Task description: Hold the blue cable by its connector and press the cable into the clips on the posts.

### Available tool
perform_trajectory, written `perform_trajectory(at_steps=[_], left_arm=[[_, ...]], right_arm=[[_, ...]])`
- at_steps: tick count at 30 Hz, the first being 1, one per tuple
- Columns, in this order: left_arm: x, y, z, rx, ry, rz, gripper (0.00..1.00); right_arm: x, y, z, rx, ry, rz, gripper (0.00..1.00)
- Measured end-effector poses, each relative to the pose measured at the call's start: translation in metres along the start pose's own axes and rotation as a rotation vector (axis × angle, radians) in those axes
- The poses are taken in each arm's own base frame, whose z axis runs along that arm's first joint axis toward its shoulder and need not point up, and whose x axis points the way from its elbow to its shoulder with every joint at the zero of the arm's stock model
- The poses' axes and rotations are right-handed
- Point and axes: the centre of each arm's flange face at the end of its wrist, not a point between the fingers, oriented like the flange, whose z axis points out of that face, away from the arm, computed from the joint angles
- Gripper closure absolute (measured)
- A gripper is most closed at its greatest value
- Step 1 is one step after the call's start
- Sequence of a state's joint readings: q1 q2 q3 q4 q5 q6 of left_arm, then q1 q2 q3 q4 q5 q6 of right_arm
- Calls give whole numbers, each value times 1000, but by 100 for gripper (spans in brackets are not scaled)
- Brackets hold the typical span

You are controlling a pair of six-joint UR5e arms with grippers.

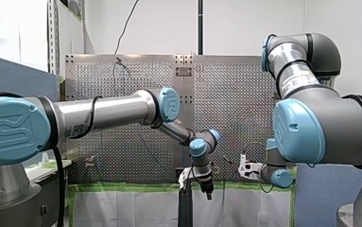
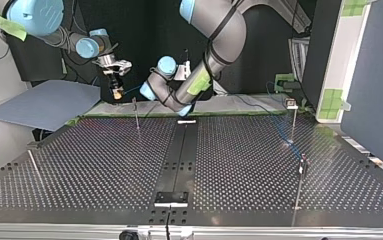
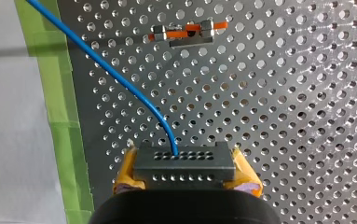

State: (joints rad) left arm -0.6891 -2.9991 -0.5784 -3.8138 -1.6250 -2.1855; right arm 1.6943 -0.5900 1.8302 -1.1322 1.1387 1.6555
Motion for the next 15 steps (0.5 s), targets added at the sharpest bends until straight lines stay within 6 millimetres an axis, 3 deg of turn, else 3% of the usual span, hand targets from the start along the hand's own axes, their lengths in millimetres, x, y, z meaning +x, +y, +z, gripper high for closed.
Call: perform_trajectory(at_steps=[15], left_arm=[[3,19,16,-12,-28,-1,0]], right_arm=[[0,0,0,-3,-2,1,100]])
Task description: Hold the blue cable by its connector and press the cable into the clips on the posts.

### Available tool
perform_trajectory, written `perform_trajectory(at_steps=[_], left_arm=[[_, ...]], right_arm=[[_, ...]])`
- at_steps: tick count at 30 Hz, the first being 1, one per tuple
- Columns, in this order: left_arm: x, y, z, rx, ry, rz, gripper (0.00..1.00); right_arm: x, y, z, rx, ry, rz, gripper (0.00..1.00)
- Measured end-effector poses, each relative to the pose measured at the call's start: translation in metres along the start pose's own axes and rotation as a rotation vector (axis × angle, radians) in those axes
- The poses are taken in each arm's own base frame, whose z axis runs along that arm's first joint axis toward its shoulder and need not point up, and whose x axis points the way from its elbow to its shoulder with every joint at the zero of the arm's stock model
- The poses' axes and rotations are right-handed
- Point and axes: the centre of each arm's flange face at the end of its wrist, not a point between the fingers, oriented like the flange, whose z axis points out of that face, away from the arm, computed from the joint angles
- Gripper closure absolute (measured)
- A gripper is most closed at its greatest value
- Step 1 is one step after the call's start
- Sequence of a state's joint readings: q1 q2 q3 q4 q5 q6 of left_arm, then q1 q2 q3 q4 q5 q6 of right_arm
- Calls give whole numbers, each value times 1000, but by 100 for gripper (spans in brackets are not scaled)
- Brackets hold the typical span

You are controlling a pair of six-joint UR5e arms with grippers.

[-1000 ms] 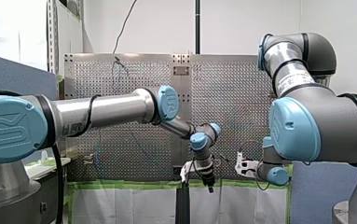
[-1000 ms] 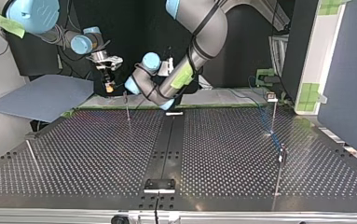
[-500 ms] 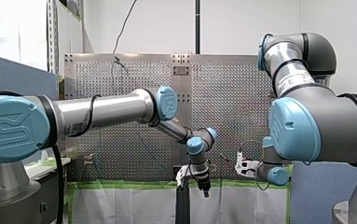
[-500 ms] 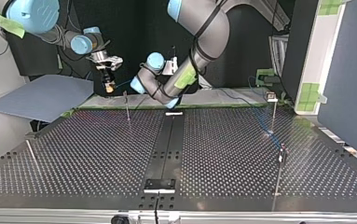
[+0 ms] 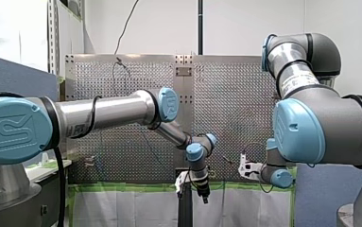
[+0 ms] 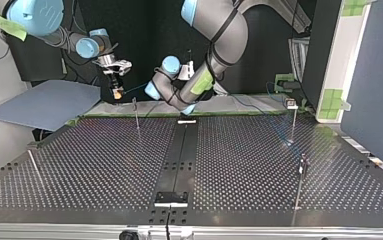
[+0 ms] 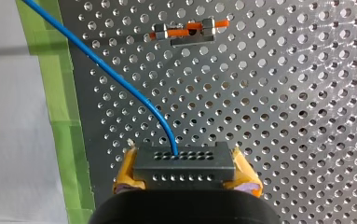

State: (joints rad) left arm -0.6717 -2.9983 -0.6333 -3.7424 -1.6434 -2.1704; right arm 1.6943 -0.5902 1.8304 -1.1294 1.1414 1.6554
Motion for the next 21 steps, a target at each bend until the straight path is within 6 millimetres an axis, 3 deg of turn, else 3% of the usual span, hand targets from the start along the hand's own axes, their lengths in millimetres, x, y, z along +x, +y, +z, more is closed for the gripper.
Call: perform_trajectory(at_steps=[21], left_arm=[[-7,-5,8,24,-98,-5,0]], right_arm=[[1,0,1,-1,2,-1,100]])
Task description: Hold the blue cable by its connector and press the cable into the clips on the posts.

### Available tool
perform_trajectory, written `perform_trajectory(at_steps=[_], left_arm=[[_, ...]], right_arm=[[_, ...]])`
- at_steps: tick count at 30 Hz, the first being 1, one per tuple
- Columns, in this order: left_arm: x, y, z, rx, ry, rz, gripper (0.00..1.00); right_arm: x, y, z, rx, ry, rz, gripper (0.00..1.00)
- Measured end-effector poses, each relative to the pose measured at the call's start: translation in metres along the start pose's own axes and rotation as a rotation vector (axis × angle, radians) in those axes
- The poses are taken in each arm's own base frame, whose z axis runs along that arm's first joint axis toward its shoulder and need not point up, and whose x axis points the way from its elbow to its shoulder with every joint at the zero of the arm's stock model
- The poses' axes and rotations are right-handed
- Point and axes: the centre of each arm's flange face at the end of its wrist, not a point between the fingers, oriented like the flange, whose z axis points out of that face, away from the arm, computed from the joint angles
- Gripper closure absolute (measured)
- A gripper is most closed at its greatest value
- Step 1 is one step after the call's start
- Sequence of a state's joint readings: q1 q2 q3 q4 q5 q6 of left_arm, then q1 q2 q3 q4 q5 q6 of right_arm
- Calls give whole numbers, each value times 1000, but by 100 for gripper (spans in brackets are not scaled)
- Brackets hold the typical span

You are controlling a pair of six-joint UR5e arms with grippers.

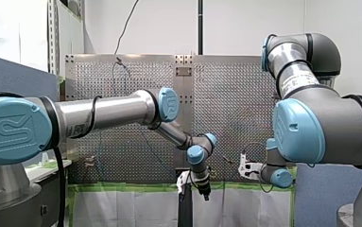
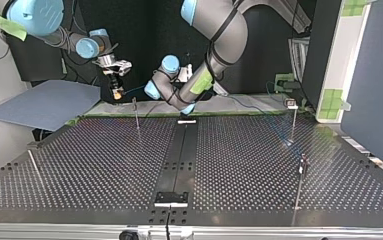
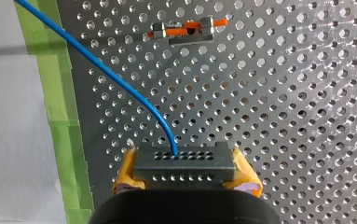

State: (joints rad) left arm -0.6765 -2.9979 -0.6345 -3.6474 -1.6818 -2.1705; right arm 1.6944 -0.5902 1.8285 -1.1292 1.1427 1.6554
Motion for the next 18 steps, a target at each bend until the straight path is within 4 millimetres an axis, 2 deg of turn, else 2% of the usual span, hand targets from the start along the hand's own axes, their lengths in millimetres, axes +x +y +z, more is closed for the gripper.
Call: perform_trajectory(at_steps=[1,3,5,6,7,9,10,12,13,14,18], left_arm=[[0,0,0,1,0,0,0],[0,0,0,2,0,0,7],[0,0,0,3,-2,0,7],[0,-1,0,4,-2,1,27],[0,-1,0,4,-3,1,27],[0,-1,1,9,-9,1,49],[-1,-2,1,12,-13,2,49],[-1,-3,3,20,-24,6,90],[-2,-4,3,25,-30,9,90],[-2,-5,4,28,-35,11,100],[-4,-6,6,41,-53,30,100]], right_arm=[[0,0,0,0,0,0,100],[0,0,0,0,0,0,100],[0,0,0,0,0,0,100],[0,0,0,0,0,0,100],[0,0,0,0,0,0,100],[0,0,0,0,0,0,100],[0,0,0,0,0,0,100],[0,0,0,0,0,0,100],[0,0,0,0,0,0,100],[0,0,0,0,0,0,100],[0,0,0,0,0,0,100]])
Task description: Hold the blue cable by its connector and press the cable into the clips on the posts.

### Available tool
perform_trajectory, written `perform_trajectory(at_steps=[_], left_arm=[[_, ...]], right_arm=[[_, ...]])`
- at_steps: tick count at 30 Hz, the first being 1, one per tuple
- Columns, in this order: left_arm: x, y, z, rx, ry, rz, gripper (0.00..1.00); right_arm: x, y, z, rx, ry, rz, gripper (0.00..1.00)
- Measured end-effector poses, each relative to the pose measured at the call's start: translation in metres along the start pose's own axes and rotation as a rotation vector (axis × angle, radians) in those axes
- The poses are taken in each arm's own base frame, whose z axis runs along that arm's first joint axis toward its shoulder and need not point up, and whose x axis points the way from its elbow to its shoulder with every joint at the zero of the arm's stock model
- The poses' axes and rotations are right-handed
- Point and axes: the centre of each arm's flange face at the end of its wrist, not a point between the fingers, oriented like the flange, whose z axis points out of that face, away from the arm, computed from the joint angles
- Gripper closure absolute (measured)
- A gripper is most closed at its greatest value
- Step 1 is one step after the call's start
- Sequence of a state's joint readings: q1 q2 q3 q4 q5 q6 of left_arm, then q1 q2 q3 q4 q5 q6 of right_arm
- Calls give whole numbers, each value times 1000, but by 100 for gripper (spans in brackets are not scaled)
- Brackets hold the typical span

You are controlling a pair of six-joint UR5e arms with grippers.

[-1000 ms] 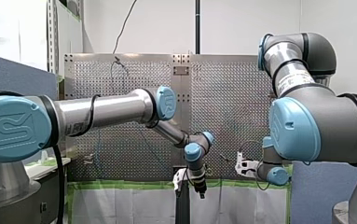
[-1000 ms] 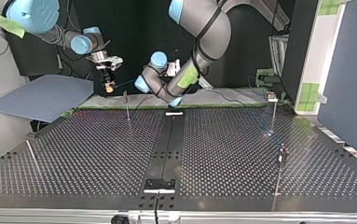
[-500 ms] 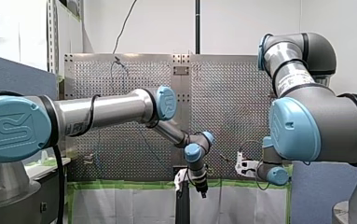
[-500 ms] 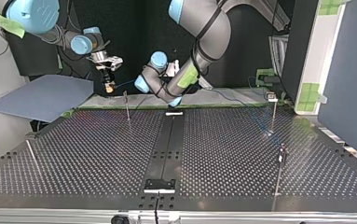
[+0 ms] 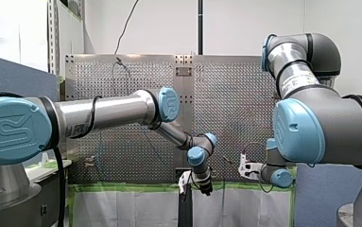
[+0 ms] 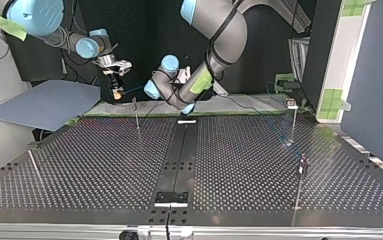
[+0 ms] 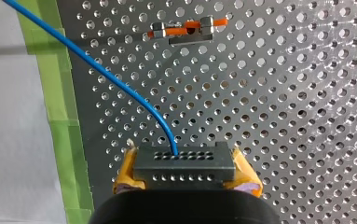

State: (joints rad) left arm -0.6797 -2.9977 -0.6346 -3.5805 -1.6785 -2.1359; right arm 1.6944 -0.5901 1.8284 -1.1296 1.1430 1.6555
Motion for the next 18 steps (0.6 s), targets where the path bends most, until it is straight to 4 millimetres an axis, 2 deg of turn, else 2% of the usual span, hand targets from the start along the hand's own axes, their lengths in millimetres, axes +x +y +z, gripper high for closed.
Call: perform_trajectory(at_steps=[18], left_arm=[[2,-1,-1,-4,8,14,100]], right_arm=[[0,0,0,0,-1,0,100]])
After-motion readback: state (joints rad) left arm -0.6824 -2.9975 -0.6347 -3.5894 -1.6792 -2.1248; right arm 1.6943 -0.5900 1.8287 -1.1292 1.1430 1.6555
